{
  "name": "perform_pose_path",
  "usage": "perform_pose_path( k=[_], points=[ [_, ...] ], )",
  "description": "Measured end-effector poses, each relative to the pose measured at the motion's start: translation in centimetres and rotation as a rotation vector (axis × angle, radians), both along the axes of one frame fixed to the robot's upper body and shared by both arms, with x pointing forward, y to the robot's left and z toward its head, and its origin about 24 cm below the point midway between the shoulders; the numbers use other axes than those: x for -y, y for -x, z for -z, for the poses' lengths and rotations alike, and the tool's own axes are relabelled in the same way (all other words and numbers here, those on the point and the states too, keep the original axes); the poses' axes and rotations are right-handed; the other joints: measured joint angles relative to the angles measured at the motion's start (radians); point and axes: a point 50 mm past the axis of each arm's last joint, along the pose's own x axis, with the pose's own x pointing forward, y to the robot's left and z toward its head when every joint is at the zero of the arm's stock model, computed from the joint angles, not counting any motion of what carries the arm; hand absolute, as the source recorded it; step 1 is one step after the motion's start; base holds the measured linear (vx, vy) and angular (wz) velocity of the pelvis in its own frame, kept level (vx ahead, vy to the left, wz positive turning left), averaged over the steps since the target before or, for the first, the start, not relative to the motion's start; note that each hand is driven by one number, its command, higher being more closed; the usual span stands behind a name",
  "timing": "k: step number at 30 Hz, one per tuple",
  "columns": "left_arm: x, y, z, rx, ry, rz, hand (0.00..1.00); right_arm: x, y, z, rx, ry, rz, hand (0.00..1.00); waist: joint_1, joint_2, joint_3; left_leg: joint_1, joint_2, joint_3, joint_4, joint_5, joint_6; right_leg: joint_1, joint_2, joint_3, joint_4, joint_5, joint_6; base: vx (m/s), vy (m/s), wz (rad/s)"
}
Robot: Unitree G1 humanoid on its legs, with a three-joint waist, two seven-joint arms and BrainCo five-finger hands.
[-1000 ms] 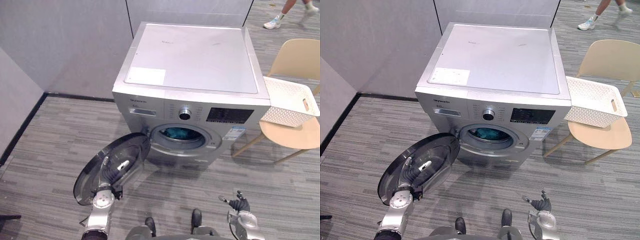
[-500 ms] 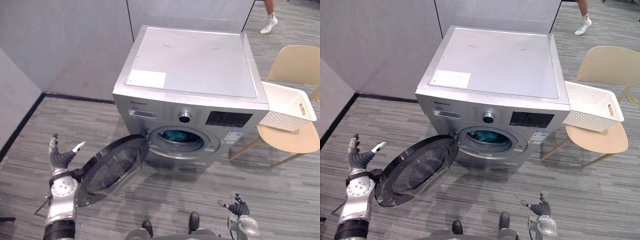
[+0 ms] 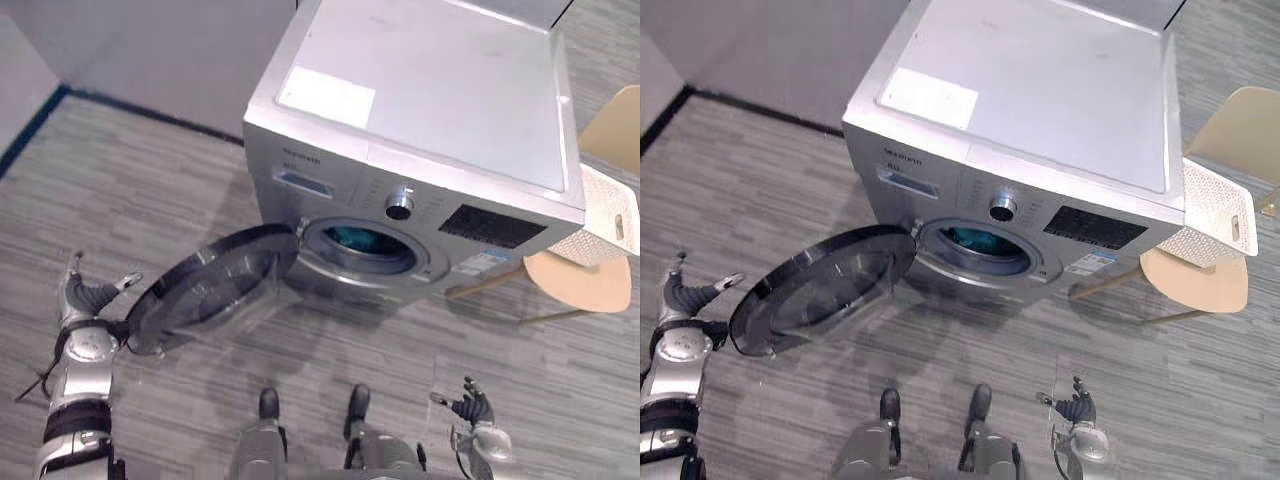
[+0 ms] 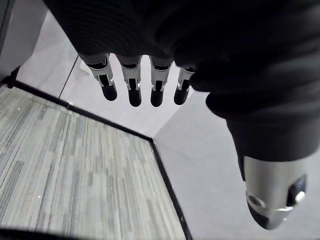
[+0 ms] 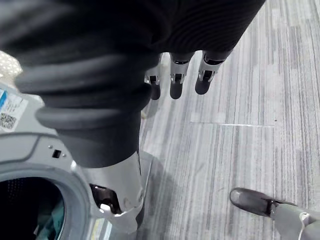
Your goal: Pick up the laundry basket with both hands and put the clothes into the washing machine.
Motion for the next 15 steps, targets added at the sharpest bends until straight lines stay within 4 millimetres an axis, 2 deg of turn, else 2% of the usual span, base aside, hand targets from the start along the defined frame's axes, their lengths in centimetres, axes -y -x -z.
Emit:
perform_pose_path(
  k=[2, 7, 12, 13, 14, 15],
  points=[
    [0.6, -0.8, 0.0, 0.000, 0.014, 0.030, 0.00, -0.2, -0.2, -0.1, 0.008, 0.004, -0.021, 0.00, 0.001, -0.006, 0.008, -0.029, 0.005, -0.006, 0.011, 0.000, 0.000, -0.026, 0.004, -0.002, 0.008, 0.003, -0.003, -0.09, -0.006, 0.04],
    [3.3, -1.9, 1.4, -0.034, 0.061, 0.138, 0.00, 0.2, -1.5, -1.0, 0.056, 0.025, -0.037, 0.00, 0.001, 0.006, 0.030, -0.057, 0.011, -0.001, 0.024, 0.000, -0.001, -0.054, 0.008, 0.009, 0.013, 0.007, -0.007, -0.05, -0.002, -0.06],
    [9.0, -1.8, 5.4, -0.090, 0.220, 0.261, 0.00, -0.2, -2.9, -2.1, 0.124, 0.034, -0.065, 0.00, -0.002, 0.021, 0.040, -0.053, 0.011, 0.017, 0.023, 0.000, 0.000, -0.059, 0.007, 0.023, 0.013, 0.008, -0.005, 0.00, 0.005, -0.07],
    [10.8, -1.1, 6.8, -0.111, 0.275, 0.284, 0.00, -0.3, -3.1, -2.3, 0.139, 0.034, -0.067, 0.00, -0.001, 0.026, 0.043, -0.049, 0.011, 0.021, 0.022, 0.000, 0.000, -0.058, 0.006, 0.027, 0.013, 0.008, -0.005, 0.01, 0.006, -0.07],
    [11.6, -0.7, 7.4, -0.125, 0.297, 0.304, 0.00, -0.3, -3.2, -2.4, 0.147, 0.034, -0.068, 0.00, 0.000, 0.029, 0.045, -0.047, 0.011, 0.023, 0.021, 0.000, 0.000, -0.057, 0.006, 0.028, 0.013, 0.008, -0.005, 0.00, 0.006, -0.09],
    [13.9, 0.2, 8.8, -0.160, 0.372, 0.365, 0.00, -0.3, -3.4, -2.6, 0.159, 0.038, -0.070, 0.00, 0.000, 0.038, 0.051, -0.039, 0.011, 0.027, 0.018, 0.000, 0.000, -0.053, 0.006, 0.032, 0.013, 0.008, -0.005, 0.00, 0.006, -0.07]
  ],
)
